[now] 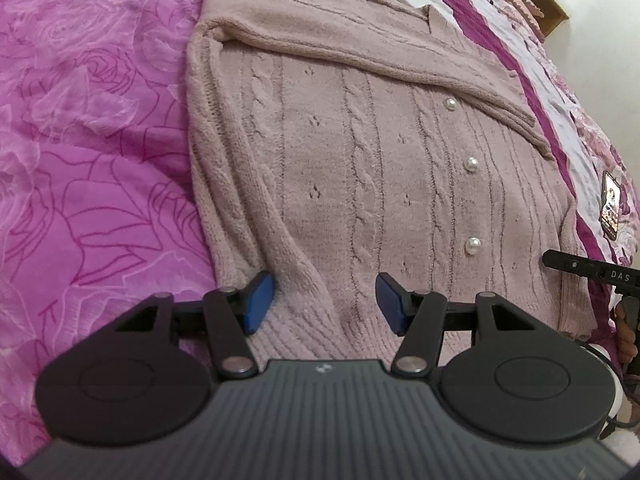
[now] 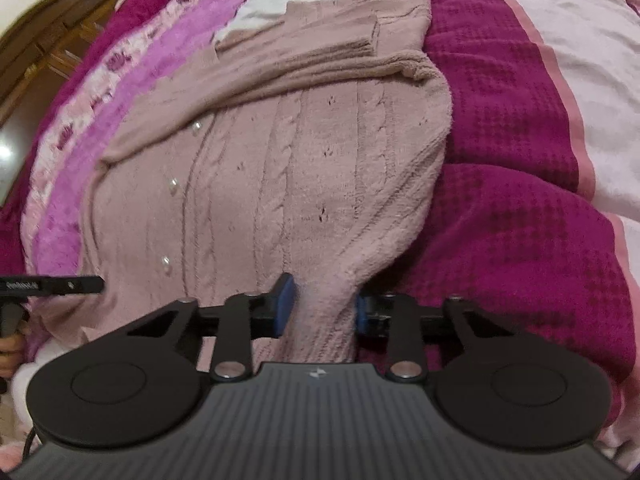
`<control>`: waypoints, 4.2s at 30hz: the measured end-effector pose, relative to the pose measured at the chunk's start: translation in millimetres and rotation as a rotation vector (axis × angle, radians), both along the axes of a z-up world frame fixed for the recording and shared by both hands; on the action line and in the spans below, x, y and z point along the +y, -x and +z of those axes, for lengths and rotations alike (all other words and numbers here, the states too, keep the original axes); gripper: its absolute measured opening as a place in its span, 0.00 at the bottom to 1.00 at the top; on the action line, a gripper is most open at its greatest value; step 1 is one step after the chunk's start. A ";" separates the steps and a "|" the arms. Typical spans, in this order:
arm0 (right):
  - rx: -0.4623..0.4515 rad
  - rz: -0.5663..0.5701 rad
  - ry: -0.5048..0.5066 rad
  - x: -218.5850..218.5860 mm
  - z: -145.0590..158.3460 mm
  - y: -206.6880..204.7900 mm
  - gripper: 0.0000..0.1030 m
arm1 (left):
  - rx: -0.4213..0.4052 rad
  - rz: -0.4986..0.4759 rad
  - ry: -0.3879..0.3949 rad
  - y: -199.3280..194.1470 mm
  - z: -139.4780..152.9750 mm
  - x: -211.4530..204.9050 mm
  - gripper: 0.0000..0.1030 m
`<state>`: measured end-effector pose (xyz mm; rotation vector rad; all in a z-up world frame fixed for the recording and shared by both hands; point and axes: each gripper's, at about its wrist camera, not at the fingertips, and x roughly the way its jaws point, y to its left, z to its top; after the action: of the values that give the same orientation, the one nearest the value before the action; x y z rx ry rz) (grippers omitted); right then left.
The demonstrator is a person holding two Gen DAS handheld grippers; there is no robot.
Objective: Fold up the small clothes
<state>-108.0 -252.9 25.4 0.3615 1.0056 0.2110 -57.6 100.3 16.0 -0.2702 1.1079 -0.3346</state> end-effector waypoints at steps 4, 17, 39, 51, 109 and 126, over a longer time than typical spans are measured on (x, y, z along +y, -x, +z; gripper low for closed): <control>-0.038 -0.033 -0.110 -14.2 1.5 3.9 0.20 | -0.028 0.037 0.077 2.4 3.5 10.8 0.31; -0.235 -0.079 -0.377 -39.6 16.3 1.6 0.16 | -0.192 0.104 0.320 -3.7 48.0 30.4 0.09; -0.337 -0.097 -0.475 -42.1 19.9 -1.3 0.16 | 0.161 0.002 0.006 -5.2 11.2 13.7 0.67; -0.346 -0.118 -0.492 -45.8 16.0 4.2 0.16 | 0.104 0.076 0.226 -0.3 -2.6 10.6 0.16; -0.409 -0.476 -0.302 -64.9 -26.2 -170.2 0.41 | -0.291 0.364 0.016 -171.4 31.6 12.2 0.29; -0.394 -0.473 -0.228 -55.7 3.6 -128.9 0.57 | -0.305 0.361 -0.022 -125.4 56.5 14.5 0.44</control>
<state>20.9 -308.5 29.0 0.7230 0.4871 -0.0351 67.9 114.8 72.6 -0.3788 0.7442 -0.0384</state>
